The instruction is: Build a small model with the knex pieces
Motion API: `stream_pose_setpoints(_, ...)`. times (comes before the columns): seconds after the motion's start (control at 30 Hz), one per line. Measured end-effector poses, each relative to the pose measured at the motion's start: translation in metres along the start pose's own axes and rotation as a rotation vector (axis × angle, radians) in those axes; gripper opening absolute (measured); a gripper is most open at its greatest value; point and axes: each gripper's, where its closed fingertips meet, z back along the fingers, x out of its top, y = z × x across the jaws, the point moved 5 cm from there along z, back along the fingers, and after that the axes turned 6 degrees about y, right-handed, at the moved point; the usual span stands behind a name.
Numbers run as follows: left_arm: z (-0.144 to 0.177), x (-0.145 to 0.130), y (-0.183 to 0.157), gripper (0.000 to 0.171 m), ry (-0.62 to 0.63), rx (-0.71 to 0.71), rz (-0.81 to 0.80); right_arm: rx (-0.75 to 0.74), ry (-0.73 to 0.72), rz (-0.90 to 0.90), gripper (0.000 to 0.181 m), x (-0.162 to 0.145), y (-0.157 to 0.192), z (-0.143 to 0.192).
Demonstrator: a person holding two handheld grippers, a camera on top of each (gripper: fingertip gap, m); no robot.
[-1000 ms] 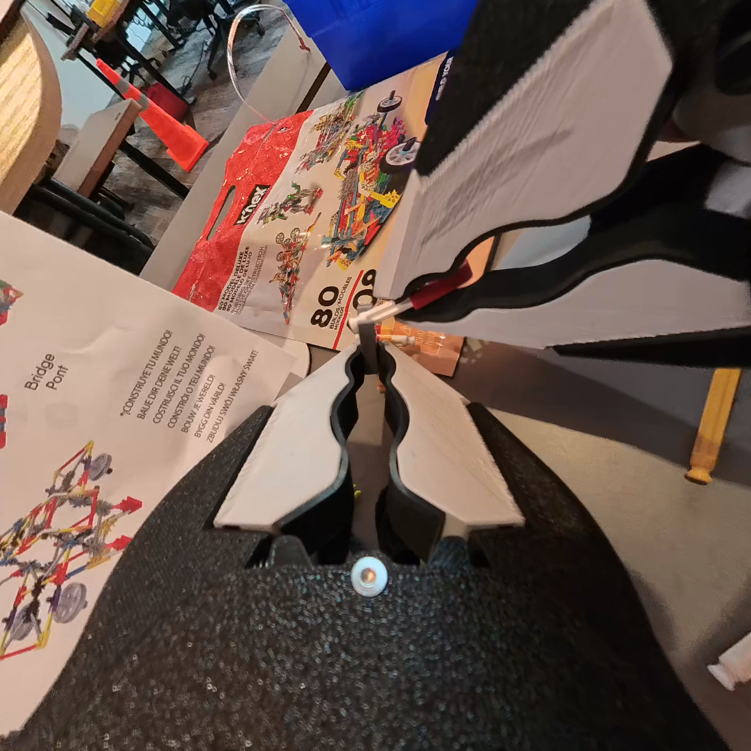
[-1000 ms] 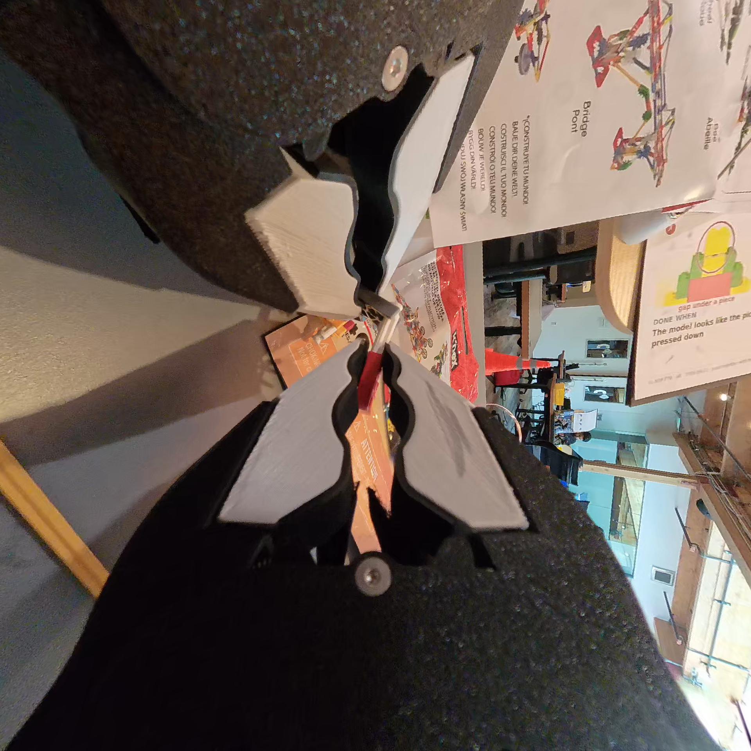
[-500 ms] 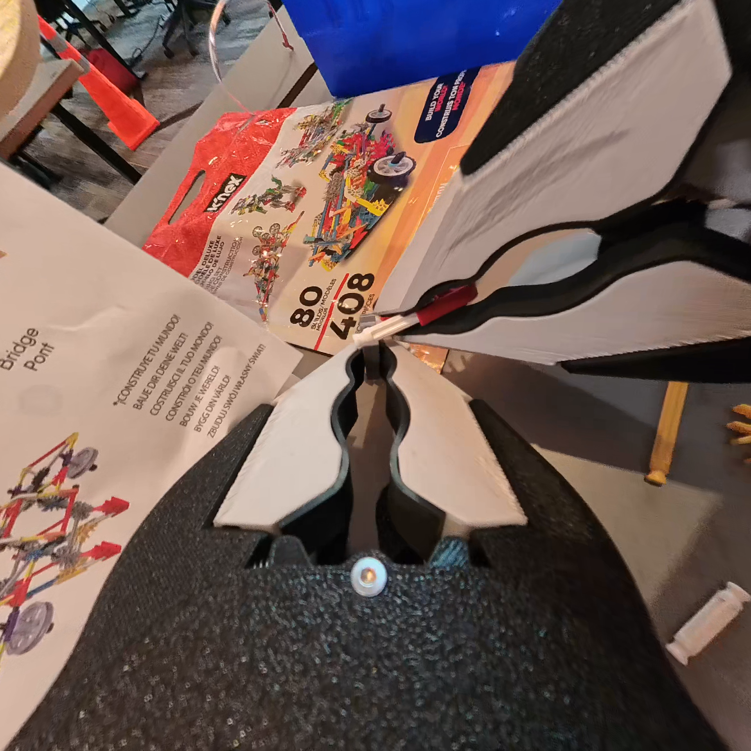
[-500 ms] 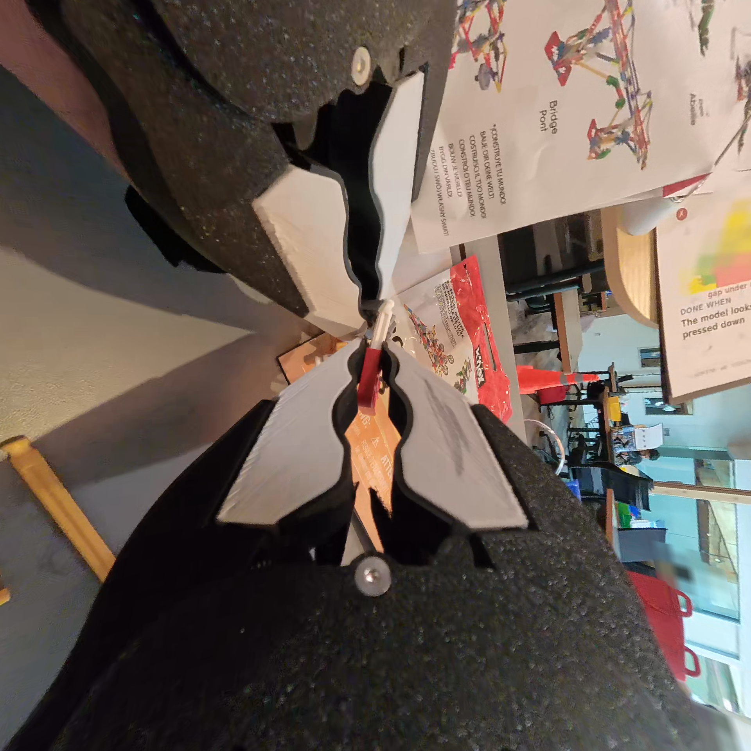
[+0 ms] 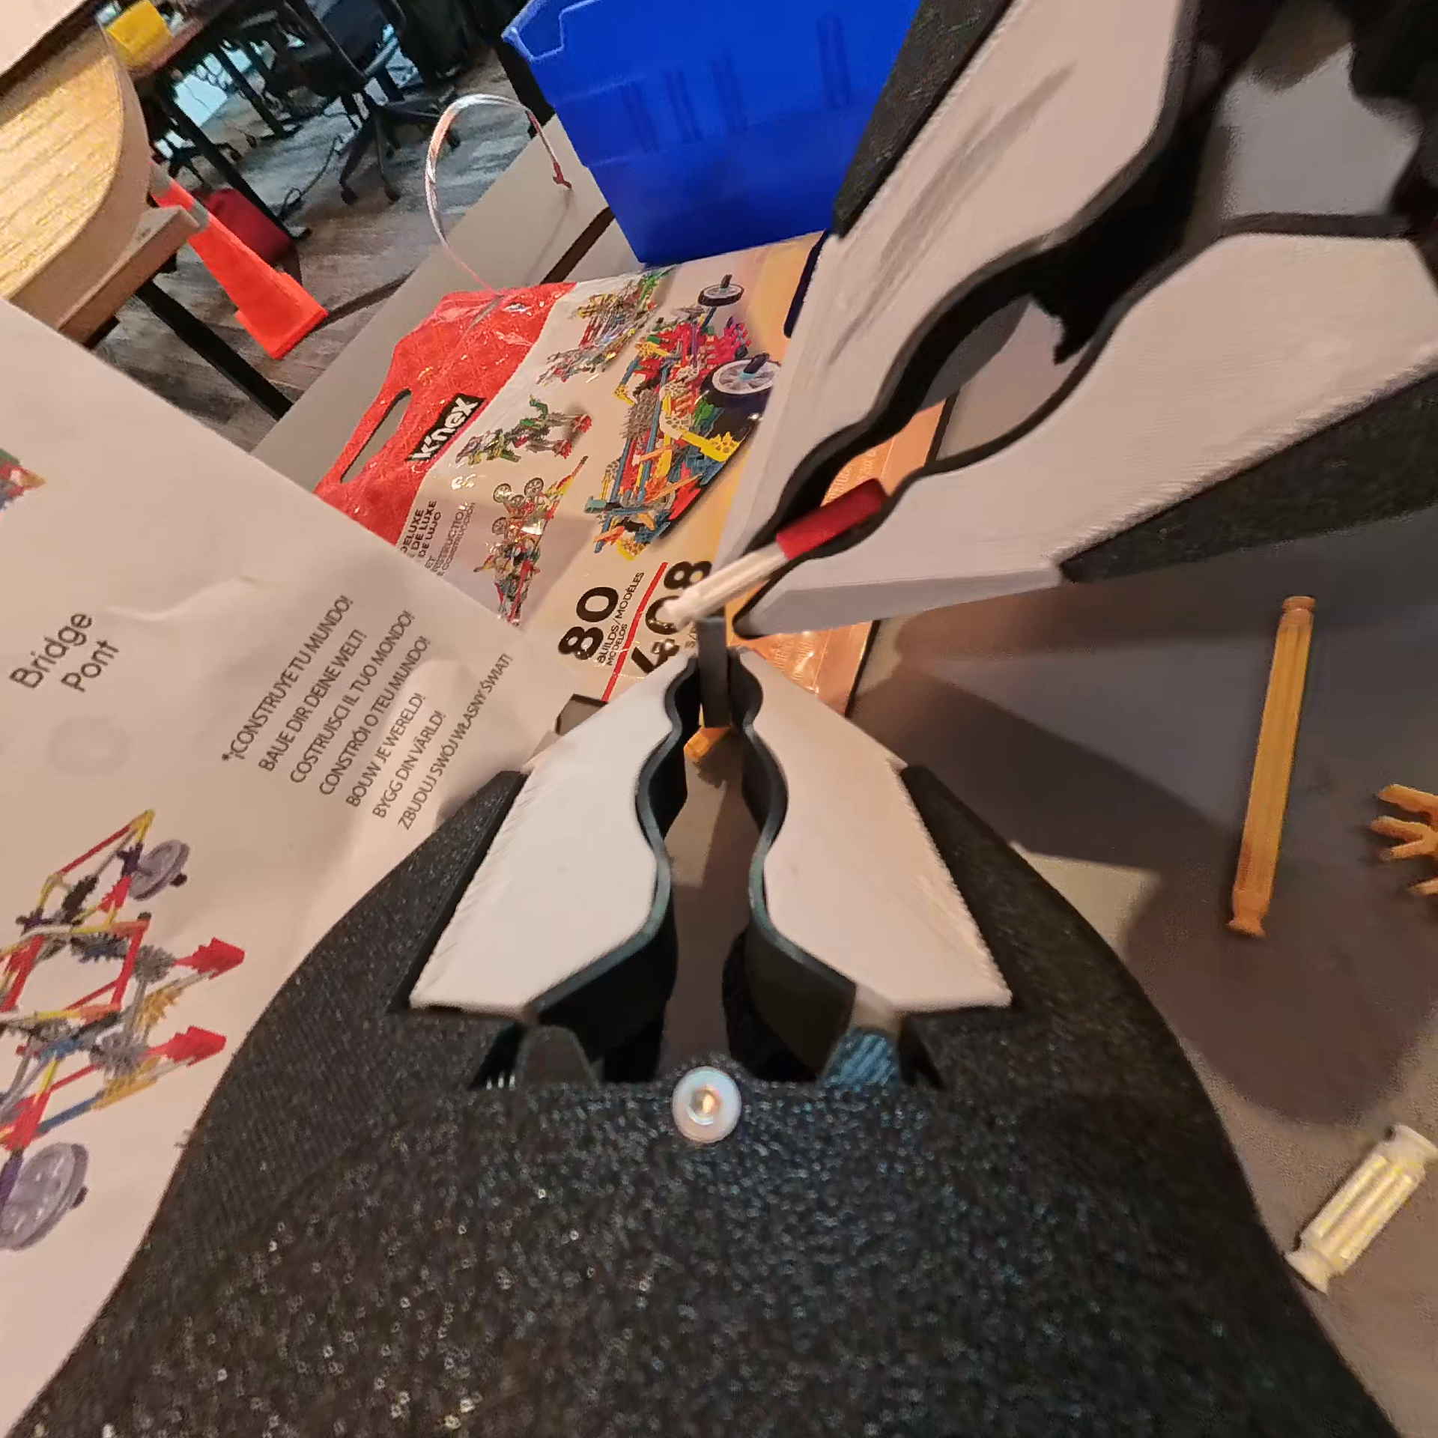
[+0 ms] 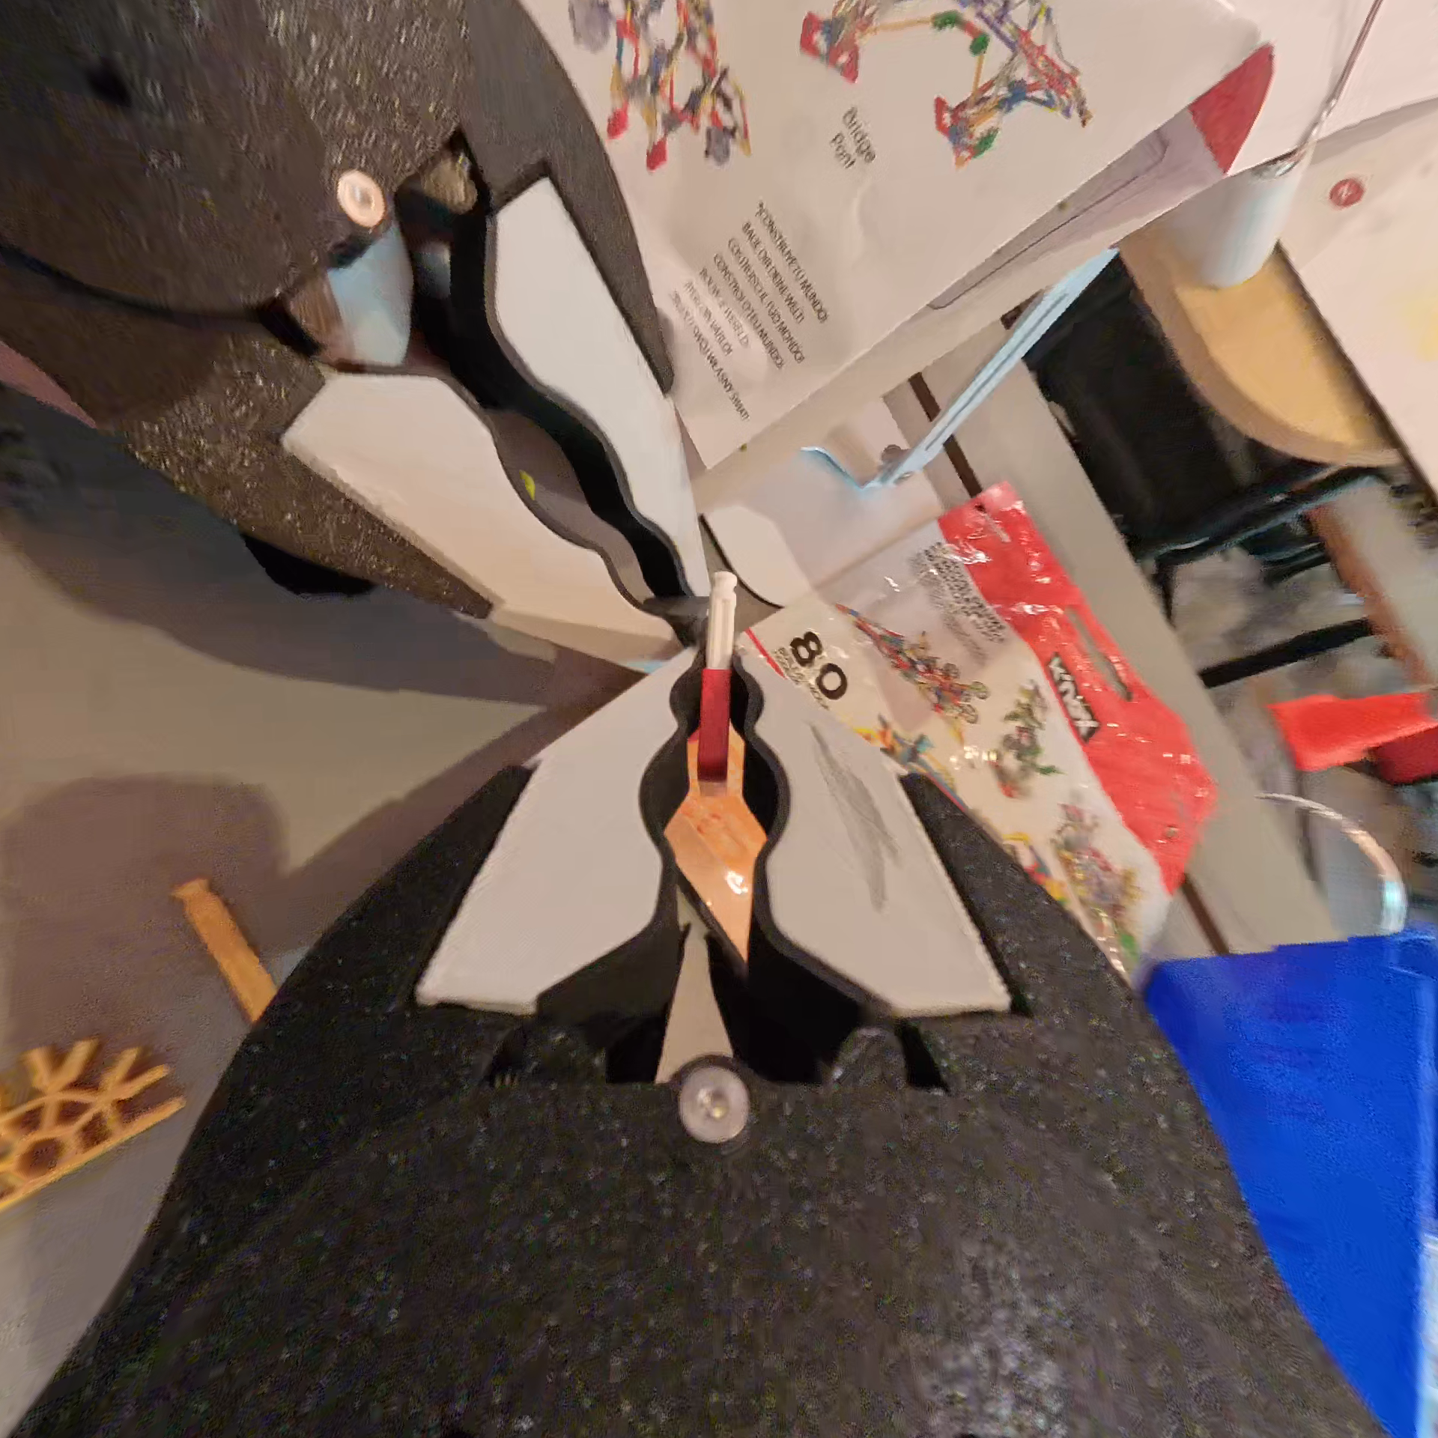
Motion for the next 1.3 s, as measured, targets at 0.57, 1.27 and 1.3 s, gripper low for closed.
stream_pose_setpoints(0.57,0.002,-0.002,-0.003,0.005,-0.034,-0.199,0.202,0.163,-0.006,-0.142,0.004,-0.007,-0.003,0.003)
stream_pose_setpoints(1.27,0.001,-0.03,-0.006,0.007,0.143,-0.228,0.171,0.186,0.009,-0.143,0.004,-0.011,-0.002,0.0)
stream_pose_setpoints(1.3,0.001,-0.03,-0.005,0.007,0.143,-0.231,0.174,0.187,0.011,-0.145,0.004,-0.012,-0.002,0.0)
